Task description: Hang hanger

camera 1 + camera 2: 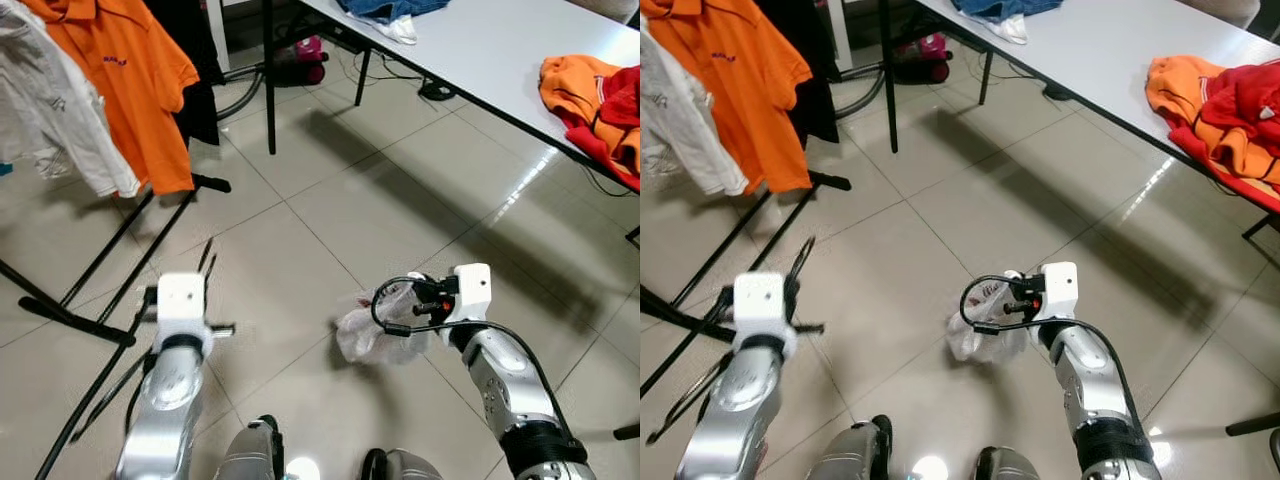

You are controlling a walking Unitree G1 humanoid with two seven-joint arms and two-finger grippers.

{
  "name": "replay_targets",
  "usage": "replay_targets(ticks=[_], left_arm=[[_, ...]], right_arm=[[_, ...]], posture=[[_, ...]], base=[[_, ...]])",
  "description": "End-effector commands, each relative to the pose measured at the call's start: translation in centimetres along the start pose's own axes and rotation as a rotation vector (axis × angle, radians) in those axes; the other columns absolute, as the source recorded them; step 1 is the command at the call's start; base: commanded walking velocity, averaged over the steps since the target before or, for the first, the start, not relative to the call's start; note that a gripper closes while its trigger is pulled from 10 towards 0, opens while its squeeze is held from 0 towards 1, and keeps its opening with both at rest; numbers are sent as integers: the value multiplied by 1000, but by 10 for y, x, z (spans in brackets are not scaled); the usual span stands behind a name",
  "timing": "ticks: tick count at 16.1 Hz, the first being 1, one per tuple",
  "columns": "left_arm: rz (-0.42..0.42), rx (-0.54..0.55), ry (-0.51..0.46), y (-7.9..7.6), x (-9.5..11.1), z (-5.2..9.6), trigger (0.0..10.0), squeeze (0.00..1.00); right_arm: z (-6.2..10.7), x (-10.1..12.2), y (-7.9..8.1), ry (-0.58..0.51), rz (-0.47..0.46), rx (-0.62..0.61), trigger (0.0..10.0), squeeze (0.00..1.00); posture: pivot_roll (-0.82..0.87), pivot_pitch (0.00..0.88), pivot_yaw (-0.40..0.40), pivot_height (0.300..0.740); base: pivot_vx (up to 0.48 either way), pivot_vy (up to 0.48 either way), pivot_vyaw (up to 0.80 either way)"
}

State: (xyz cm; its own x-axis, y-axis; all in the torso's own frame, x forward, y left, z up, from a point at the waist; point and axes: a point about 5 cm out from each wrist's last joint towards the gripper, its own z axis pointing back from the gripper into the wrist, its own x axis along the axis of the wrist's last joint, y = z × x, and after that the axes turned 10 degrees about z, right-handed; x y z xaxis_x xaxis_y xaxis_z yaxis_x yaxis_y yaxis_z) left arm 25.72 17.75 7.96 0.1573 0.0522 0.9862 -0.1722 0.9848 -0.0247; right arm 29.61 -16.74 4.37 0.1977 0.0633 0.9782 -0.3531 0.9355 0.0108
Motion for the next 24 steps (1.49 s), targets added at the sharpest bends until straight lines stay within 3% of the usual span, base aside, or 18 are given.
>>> replay_targets(ticks=[1, 3, 4, 8, 12, 15, 19, 21, 22, 24], left_arm=[[2, -26, -14, -8, 2, 0, 10000, 0], [-23, -53, -39, -12, 6, 0, 10000, 0], [6, -14, -33, -9, 8, -2, 10000, 0], [6, 64, -44, -4, 12, -8, 10000, 0], [-11, 104, -50, 2, 16, -17, 10000, 0], [-76, 102, -39, 3, 15, -20, 10000, 0], [-53, 78, -28, -2, 11, -17, 10000, 0], [-154, 41, -88, -8, 15, -15, 10000, 0], [-279, -3, -225, -14, 27, -11, 10000, 0], [-266, -6, -302, -13, 30, -6, 10000, 0]], right_arm=[[-7, 12, 5, -40, 18, 28, 0, 388], [-15, 20, 13, -65, 12, 60, 0, 396], [-23, 34, 20, -103, 18, 102, 0, 424], [-29, 44, 21, -128, 29, 131, 0, 478], [-31, 41, 16, -103, 15, 139, 0, 475], [-28, 36, 15, -95, -6, 146, 0, 478], [-25, 29, 16, -83, -3, 146, 0, 478], [-24, 29, 16, -107, -2, 142, 0, 482], [-23, 32, 14, -146, 2, 120, 0, 478], [-18, 33, 1, -201, 5, 12, 0, 506]], posture=[[-1, 133, -65, 740], [2, 139, -68, 740], [10, 139, -69, 740], [14, 134, -77, 740], [14, 136, -82, 740], [8, 142, -73, 740], [-1, 144, -62, 740], [-5, 138, -58, 740], [0, 132, -55, 740], [6, 125, -52, 740]], base=[[0, -472, 463], [0, -471, 463], [0, -450, 463], [0, 0, 467], [0, 0, 464], [0, 0, 465], [0, 0, 463], [0, 0, 463], [0, 0, 463], [0, 0, 463]])
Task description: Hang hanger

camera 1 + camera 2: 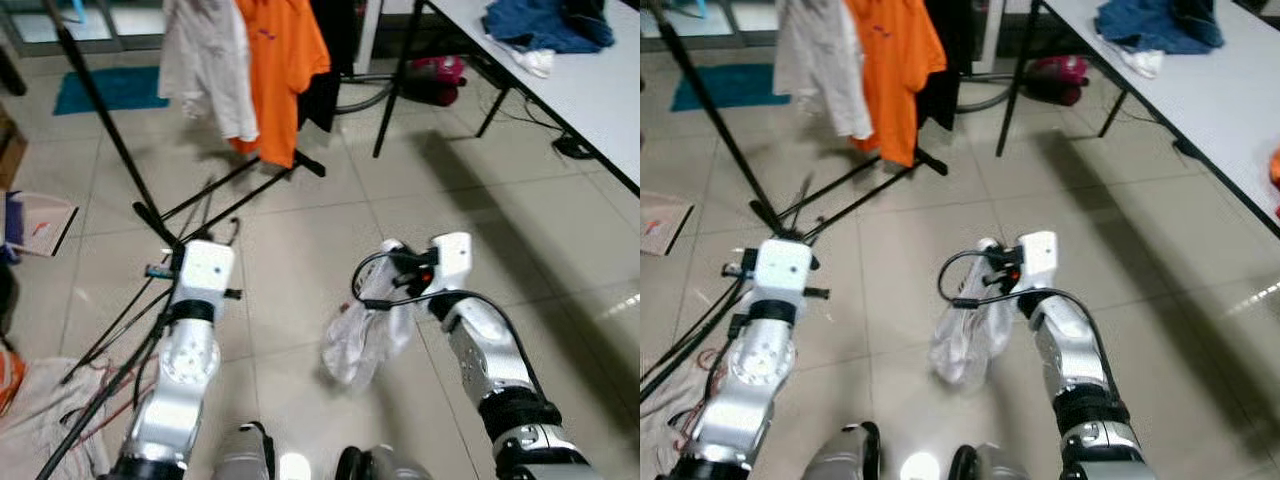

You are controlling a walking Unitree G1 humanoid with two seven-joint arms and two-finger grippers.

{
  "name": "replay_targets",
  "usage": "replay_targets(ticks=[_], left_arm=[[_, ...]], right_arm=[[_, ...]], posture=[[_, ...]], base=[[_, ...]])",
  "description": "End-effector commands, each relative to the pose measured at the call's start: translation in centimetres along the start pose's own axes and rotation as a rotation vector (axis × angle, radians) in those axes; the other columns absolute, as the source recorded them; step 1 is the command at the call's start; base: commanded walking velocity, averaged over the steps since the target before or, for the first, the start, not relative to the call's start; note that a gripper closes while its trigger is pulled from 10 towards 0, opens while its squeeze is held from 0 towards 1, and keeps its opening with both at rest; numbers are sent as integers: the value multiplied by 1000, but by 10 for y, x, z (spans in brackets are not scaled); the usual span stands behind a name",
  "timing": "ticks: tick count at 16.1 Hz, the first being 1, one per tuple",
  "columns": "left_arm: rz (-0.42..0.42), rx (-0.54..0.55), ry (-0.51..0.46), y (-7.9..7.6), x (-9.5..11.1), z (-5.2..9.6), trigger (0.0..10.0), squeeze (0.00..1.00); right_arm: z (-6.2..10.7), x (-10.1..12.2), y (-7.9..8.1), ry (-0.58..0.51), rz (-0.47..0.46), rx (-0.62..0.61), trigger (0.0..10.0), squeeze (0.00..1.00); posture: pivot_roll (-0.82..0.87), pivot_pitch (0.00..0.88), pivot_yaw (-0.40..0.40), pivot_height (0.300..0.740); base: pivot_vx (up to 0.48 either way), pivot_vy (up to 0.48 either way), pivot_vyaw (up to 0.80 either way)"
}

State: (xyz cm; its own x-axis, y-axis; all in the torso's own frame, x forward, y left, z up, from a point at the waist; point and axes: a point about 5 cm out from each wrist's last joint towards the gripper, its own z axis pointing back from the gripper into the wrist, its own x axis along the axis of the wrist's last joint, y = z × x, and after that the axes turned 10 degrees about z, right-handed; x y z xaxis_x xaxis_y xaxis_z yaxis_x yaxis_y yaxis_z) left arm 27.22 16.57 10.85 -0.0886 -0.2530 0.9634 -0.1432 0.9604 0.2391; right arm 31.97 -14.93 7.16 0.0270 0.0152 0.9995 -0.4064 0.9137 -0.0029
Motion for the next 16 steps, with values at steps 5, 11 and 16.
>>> replay_targets(ticks=[5, 11, 16], left_arm=[[252, 154, -4, 24, -9, 9, 10000, 0], [308, 205, 58, 26, -15, 7, 10000, 0], [344, 225, 176, 24, -34, 11, 10000, 0]], right_arm=[[1, 3, -18, -41, -67, -144, 0, 545], [-11, -2, 3, 28, -115, 13, 0, 506], [-12, 3, -3, 16, -84, -16, 0, 63]], posture=[[8, 139, -52, 740], [16, 152, -58, 740], [6, 161, -67, 740]], base=[[0, 0, 490], [0, 0, 407], [0, 0, 330]])
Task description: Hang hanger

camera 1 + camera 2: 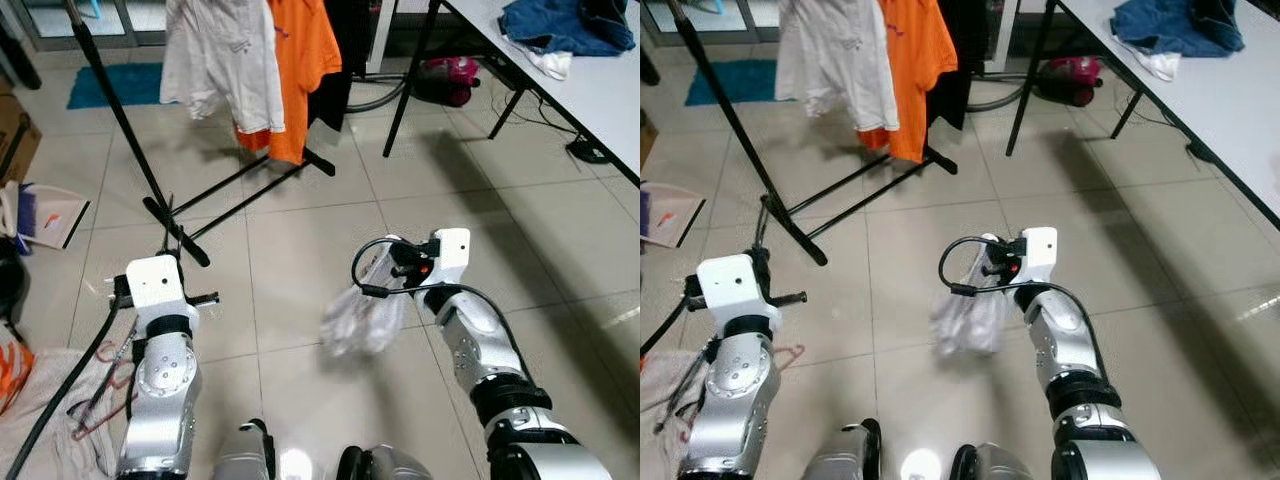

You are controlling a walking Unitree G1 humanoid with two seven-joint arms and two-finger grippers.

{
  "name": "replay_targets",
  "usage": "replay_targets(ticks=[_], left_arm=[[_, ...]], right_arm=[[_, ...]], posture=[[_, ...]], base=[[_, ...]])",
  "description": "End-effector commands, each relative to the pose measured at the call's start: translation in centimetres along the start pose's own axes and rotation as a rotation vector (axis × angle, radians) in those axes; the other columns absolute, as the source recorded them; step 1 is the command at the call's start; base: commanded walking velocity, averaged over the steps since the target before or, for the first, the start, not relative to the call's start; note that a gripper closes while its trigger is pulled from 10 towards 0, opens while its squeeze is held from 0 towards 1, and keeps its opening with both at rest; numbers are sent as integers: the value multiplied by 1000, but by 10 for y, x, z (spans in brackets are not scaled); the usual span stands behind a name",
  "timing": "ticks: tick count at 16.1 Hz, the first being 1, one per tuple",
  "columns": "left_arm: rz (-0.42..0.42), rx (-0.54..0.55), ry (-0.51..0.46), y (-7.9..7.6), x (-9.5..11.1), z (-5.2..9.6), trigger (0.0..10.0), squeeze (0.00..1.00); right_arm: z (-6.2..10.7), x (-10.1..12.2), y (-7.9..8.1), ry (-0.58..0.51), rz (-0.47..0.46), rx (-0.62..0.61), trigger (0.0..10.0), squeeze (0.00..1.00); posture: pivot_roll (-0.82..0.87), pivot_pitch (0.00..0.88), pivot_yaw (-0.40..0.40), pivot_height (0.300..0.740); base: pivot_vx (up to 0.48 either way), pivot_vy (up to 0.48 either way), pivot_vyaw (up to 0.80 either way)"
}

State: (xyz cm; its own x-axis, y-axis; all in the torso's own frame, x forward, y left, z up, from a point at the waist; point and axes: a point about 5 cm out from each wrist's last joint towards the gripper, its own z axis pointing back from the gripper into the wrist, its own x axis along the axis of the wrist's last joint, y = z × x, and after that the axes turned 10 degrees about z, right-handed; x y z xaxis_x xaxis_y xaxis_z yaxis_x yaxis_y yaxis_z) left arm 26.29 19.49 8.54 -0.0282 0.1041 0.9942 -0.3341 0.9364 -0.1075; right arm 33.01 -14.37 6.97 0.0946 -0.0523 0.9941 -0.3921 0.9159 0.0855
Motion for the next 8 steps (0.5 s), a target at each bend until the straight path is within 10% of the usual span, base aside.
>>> replay_targets(ticks=[1, 8], left_arm=[[1, 26, 59, 2, -9, 0, 10000, 0], [-161, -3, 12, -6, 1, -9, 10000, 0]], right_arm=[[1, 4, -2, -19, 11, 14, 0, 94], [-2, 5, 3, -33, -30, 54, 0, 231]], posture=[[3, 162, -70, 740], [19, 161, -75, 740]], base=[[0, 0, 450], [0, 0, 351]])
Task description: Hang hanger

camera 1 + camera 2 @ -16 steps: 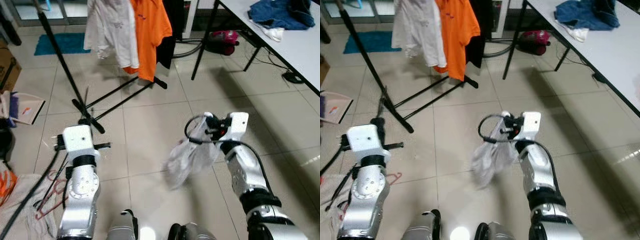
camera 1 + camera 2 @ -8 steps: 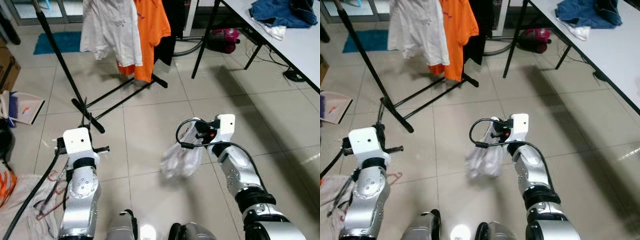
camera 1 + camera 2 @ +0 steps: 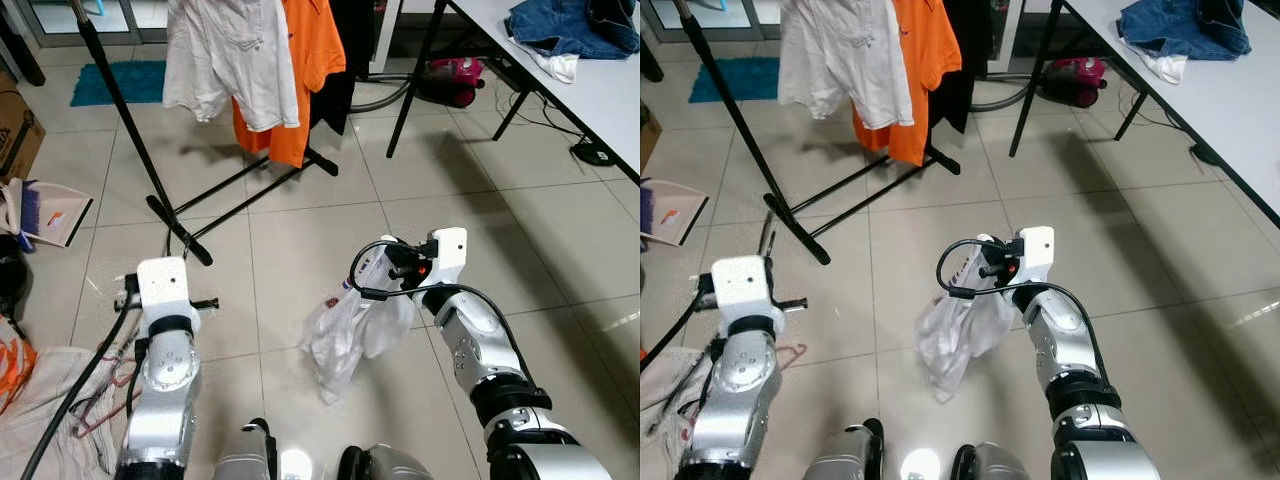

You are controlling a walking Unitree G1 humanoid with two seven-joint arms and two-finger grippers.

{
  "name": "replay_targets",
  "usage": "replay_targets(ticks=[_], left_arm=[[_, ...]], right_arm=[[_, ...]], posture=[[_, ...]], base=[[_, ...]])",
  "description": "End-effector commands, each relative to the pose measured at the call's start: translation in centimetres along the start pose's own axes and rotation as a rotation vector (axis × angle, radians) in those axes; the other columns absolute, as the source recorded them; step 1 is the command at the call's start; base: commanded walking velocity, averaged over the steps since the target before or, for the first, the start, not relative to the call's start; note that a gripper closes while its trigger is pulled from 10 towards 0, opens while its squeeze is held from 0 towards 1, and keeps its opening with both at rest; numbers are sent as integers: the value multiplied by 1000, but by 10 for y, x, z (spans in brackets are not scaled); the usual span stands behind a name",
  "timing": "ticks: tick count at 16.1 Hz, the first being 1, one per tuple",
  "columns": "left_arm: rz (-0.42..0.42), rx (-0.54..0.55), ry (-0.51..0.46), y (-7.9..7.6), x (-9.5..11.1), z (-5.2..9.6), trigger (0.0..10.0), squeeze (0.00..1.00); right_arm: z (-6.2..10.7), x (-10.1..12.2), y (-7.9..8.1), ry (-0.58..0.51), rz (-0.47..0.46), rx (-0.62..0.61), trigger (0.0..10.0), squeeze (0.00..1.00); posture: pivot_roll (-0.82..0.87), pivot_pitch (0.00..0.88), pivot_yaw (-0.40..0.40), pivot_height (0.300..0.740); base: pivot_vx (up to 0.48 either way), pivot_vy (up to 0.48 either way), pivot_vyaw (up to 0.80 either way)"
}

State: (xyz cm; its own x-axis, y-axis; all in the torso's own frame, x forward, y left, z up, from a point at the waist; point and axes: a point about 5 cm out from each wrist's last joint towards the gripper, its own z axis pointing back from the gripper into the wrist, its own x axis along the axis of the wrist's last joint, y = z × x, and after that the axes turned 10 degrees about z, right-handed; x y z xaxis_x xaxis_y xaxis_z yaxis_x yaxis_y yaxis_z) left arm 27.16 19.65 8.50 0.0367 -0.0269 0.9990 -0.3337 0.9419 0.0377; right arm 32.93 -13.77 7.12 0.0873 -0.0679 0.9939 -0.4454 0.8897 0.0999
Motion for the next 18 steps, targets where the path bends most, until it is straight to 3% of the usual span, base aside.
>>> replay_targets(ticks=[1, 4, 5, 6, 8, 9, 10, 12, 14, 16, 17, 18], left_arm=[[-24, -28, -39, -8, 9, -3, 10000, 0], [-63, -50, -45, -11, 19, -14, 10000, 0], [-12, -46, -20, -10, 19, -17, 10000, 0], [171, -42, 44, -6, 21, -27, 10000, 0], [208, -61, 32, -5, 27, -32, 10000, 0], [295, -127, 66, -8, 32, -39, 10000, 0], [323, -218, 92, -13, 38, -45, 10000, 0], [202, -343, 79, -13, 47, -52, 10000, 0], [25, -508, 87, -14, 55, -55, 10000, 0], [-40, -699, 121, -16, 64, -51, 10000, 0], [-46, -731, 125, -17, 66, -51, 10000, 0], [-88, -825, 137, -17, 70, -47, 10000, 0]], right_arm=[[-1, 5, -2, -22, -18, 6, 0, 231], [-5, 7, 0, -15, -19, 16, 0, 184], [-6, 8, 0, -13, -14, 18, 0, 180], [-7, 8, 0, -10, -4, 17, 0, 161], [-7, 7, -1, 3, 8, -3, 0, 106], [-8, 5, -2, 22, 9, -25, 10000, 0], [-8, 5, -2, 32, 16, -23, 10000, 0], [-11, 11, -2, 29, 31, 0, 10000, 0], [-18, 26, -3, 45, 94, 53, 10000, 0], [-28, 51, -14, 37, 130, 17, 10000, 0], [-29, 55, -16, 34, 134, 10, 10000, 0], [-35, 69, -23, 16, 79, -33, 10000, 0]], posture=[[21, 156, -76, 740], [29, 149, -82, 740], [31, 147, -82, 740], [30, 143, -81, 740], [30, 140, -80, 740], [27, 138, -75, 740], [25, 137, -72, 740], [20, 141, -66, 740], [6, 150, -58, 740], [-10, 153, -56, 740], [-10, 153, -56, 740], [-14, 153, -57, 740]], base=[[0, 0, 0], [0, 0, 0], [0, 0, 0], [0, 0, 0], [0, 0, 431], [0, 0, 0], [0, 0, 0], [0, 0, 0], [0, 0, 0], [0, 0, 0], [0, 0, 0], [0, 0, 0]])
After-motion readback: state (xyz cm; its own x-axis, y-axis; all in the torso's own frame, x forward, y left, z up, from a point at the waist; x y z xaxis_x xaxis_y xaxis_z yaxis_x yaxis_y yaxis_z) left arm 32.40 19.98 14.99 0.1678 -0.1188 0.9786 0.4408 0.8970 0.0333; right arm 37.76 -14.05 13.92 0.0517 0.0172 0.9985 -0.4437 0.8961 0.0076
